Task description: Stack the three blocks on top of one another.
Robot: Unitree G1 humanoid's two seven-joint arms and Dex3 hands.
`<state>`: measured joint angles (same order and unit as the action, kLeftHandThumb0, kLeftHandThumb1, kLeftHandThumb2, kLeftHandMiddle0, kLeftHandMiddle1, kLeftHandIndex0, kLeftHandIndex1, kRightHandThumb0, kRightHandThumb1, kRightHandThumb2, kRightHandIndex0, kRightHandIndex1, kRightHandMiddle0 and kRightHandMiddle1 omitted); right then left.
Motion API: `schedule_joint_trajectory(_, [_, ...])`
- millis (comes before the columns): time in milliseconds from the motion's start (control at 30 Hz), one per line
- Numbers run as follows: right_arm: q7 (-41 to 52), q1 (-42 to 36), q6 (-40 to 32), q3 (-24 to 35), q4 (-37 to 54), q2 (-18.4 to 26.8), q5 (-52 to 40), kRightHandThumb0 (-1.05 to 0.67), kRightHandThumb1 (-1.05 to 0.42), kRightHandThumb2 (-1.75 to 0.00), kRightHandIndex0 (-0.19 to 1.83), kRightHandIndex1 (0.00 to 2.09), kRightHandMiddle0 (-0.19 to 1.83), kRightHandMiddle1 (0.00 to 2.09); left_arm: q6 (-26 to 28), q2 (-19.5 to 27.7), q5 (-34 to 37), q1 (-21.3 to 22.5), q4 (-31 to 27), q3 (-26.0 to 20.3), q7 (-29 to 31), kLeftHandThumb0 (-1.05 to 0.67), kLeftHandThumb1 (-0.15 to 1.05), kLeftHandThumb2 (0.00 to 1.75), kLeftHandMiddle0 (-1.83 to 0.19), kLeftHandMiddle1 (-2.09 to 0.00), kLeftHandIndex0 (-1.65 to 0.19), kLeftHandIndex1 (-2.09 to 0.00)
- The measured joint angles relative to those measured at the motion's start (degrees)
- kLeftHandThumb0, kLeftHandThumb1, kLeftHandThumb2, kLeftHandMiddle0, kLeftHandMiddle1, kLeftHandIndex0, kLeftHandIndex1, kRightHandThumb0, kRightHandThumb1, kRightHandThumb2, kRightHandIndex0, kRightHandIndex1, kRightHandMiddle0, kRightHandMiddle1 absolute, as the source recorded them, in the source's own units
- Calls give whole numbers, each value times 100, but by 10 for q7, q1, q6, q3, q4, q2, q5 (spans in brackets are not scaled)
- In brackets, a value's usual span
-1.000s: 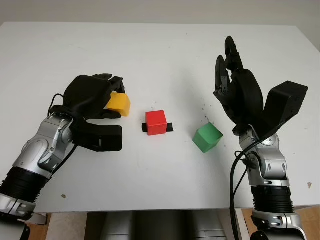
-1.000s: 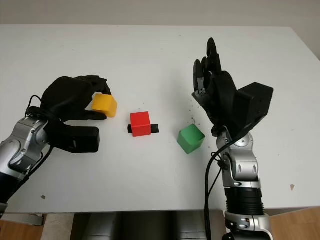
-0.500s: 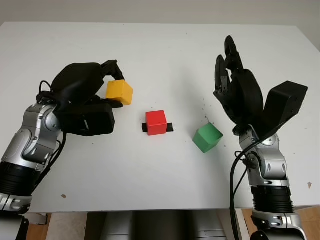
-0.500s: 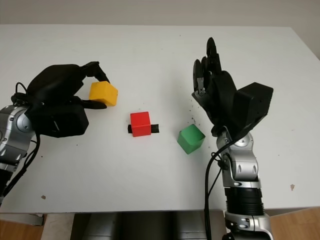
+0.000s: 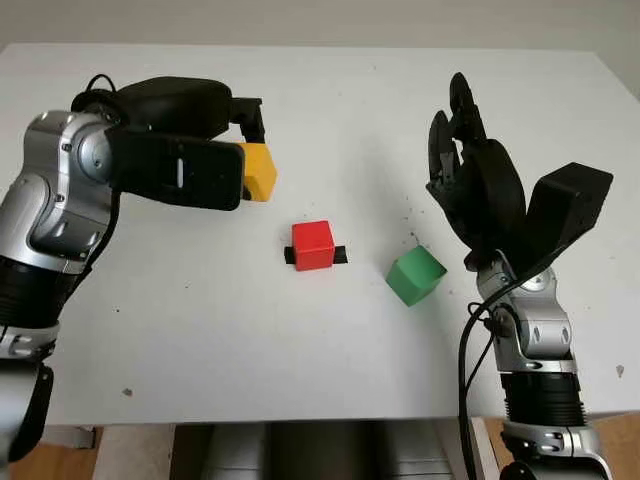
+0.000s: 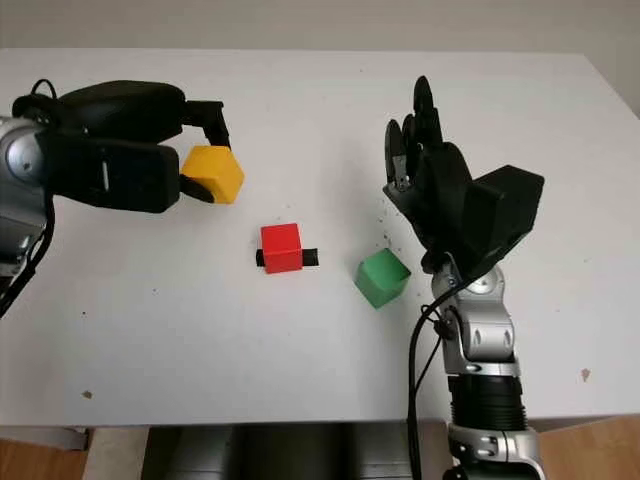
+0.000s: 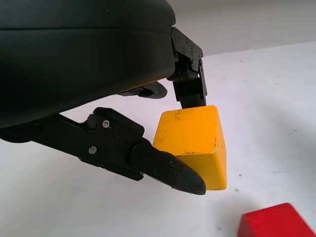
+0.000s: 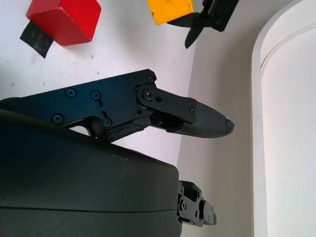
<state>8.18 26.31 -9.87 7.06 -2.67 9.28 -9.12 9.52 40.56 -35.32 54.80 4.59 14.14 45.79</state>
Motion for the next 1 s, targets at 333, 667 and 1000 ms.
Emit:
schedule_joint_trajectory(333, [-3, 0, -6, -10, 0, -7, 0, -60, -105, -65, -19, 0, -19, 0, 37, -37, 36, 42, 12, 25, 69, -41, 101, 5, -38, -5, -41, -163])
schedule_joint_trajectory(667, [-11, 0, -5, -11, 0, -15, 1, -60, -105, -62, -19, 0, -19, 0, 94, -75, 54, 32, 4, 27, 40, -39, 100, 5, -34, -4, -30, -167])
schedule_joint_trajectory(1000, [-3, 0, 10, -14, -5, -19, 1, -63, -105, -61, -19, 0, -19, 0, 143, -85, 35, -1, -45, 41, 18, -37, 101, 5, -33, -5, -31, -168])
